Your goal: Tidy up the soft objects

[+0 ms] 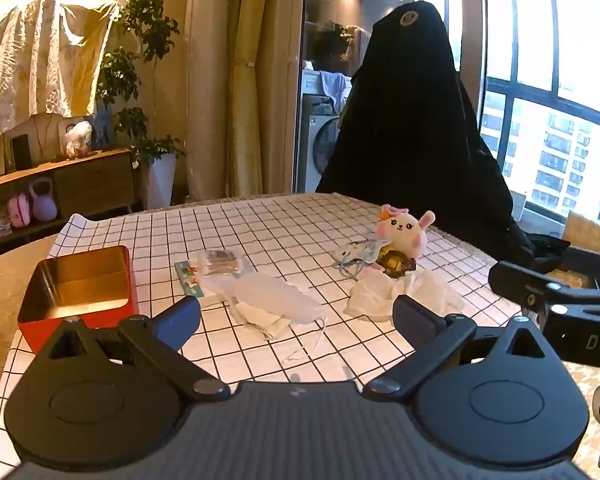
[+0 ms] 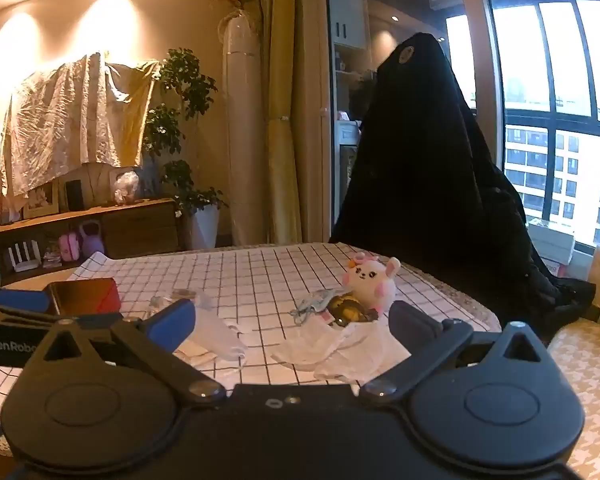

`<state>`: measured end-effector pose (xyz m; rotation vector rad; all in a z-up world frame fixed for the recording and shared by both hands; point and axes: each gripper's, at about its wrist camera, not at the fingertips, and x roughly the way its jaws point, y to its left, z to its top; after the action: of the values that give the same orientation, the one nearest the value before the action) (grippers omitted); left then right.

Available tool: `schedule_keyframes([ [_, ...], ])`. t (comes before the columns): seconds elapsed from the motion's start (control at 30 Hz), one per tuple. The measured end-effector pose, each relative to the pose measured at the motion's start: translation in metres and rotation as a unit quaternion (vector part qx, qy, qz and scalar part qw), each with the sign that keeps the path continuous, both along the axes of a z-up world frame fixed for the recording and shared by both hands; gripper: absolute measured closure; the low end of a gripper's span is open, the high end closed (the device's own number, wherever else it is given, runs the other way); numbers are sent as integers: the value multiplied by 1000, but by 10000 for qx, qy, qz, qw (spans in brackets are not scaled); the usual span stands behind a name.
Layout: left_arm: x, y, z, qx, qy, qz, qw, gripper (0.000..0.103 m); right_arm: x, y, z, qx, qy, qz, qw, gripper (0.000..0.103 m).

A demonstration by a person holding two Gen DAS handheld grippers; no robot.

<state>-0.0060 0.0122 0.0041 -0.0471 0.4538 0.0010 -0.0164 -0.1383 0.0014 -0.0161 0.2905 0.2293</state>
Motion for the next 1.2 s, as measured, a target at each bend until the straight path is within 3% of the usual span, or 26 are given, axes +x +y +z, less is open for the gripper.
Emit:
schedule_keyframes([
  [1.2,-6,15,1,-255,-11,89,9996,0,0,16,1,-131,75,56,9999,0],
])
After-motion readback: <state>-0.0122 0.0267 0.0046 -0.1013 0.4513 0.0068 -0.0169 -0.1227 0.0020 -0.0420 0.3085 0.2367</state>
